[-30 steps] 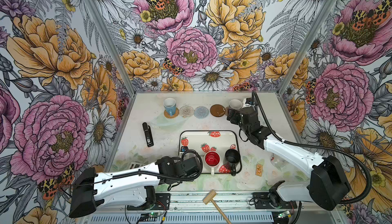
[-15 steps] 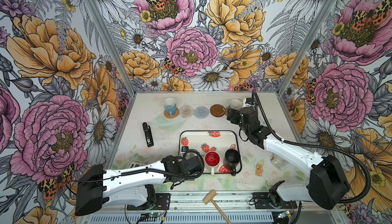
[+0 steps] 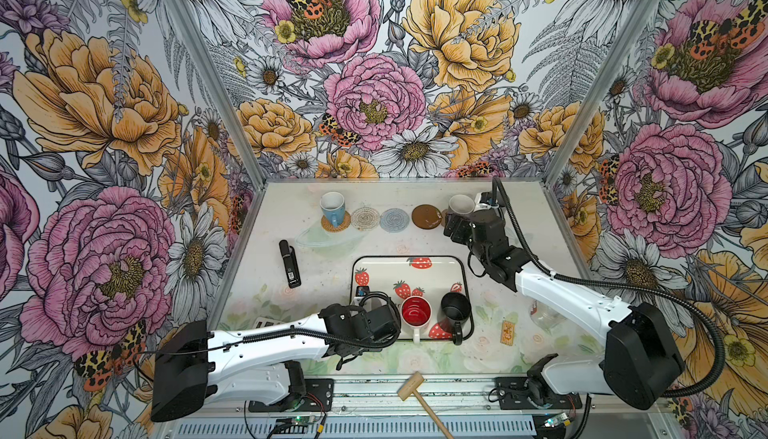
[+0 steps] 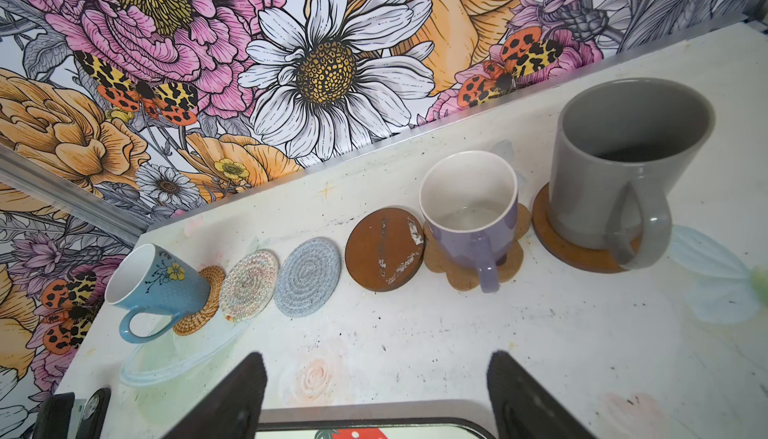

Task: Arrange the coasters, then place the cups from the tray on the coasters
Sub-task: 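Lower the left gripper onto the speckled white mug rim and grasp it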

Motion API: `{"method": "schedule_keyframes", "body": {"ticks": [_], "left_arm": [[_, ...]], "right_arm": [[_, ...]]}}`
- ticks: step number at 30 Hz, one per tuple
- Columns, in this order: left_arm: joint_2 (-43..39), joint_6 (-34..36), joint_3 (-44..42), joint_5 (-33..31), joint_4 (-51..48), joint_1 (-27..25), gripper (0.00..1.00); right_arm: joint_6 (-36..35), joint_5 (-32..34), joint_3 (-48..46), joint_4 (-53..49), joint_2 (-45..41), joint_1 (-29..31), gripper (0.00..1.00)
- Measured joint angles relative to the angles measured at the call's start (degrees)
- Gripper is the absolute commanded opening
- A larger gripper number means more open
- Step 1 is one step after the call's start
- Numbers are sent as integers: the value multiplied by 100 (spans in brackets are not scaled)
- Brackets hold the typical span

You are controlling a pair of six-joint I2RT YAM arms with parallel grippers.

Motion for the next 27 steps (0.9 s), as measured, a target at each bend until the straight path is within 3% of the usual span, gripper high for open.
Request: {"method": "schedule_keyframes", "body": {"ticks": [5, 10, 27], "left_arm": [[0, -13, -13, -31, 4, 4, 17], [0, -13, -13, -37, 4, 4, 0], [-68, -11, 44, -192, -44, -11, 0]], "right_arm": [[0, 0, 0, 0, 0, 0, 86], [0, -26, 0, 0, 0, 0, 85], [-2, -44, -17, 0, 0, -37, 85]]}}
